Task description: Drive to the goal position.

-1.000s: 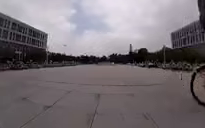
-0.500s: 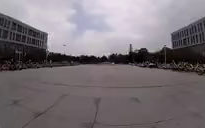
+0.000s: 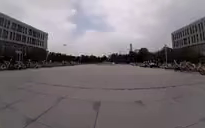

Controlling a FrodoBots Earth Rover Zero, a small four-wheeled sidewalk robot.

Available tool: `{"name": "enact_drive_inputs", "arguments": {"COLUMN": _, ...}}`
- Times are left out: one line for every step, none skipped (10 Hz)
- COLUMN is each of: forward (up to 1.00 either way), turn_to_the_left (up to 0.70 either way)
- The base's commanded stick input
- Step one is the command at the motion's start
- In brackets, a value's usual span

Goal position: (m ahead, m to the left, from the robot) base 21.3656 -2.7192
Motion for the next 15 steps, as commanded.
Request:
{"name": "enact_drive_inputs", "arguments": {"forward": 0.45, "turn_to_the_left": 0.0}}
{"name": "enact_drive_inputs", "arguments": {"forward": 0.45, "turn_to_the_left": 0.0}}
{"name": "enact_drive_inputs", "arguments": {"forward": 0.53, "turn_to_the_left": 0.0}}
{"name": "enact_drive_inputs", "arguments": {"forward": 0.6, "turn_to_the_left": 0.0}}
{"name": "enact_drive_inputs", "arguments": {"forward": 0.6, "turn_to_the_left": 0.0}}
{"name": "enact_drive_inputs", "arguments": {"forward": 0.6, "turn_to_the_left": 0.0}}
{"name": "enact_drive_inputs", "arguments": {"forward": 0.6, "turn_to_the_left": 0.0}}
{"name": "enact_drive_inputs", "arguments": {"forward": 0.6, "turn_to_the_left": 0.0}}
{"name": "enact_drive_inputs", "arguments": {"forward": 0.6, "turn_to_the_left": 0.0}}
{"name": "enact_drive_inputs", "arguments": {"forward": 0.6, "turn_to_the_left": 0.0}}
{"name": "enact_drive_inputs", "arguments": {"forward": 0.65, "turn_to_the_left": 0.0}}
{"name": "enact_drive_inputs", "arguments": {"forward": 0.7, "turn_to_the_left": 0.0}}
{"name": "enact_drive_inputs", "arguments": {"forward": 0.7, "turn_to_the_left": 0.0}}
{"name": "enact_drive_inputs", "arguments": {"forward": 0.7, "turn_to_the_left": -0.01}}
{"name": "enact_drive_inputs", "arguments": {"forward": 0.7, "turn_to_the_left": -0.08}}
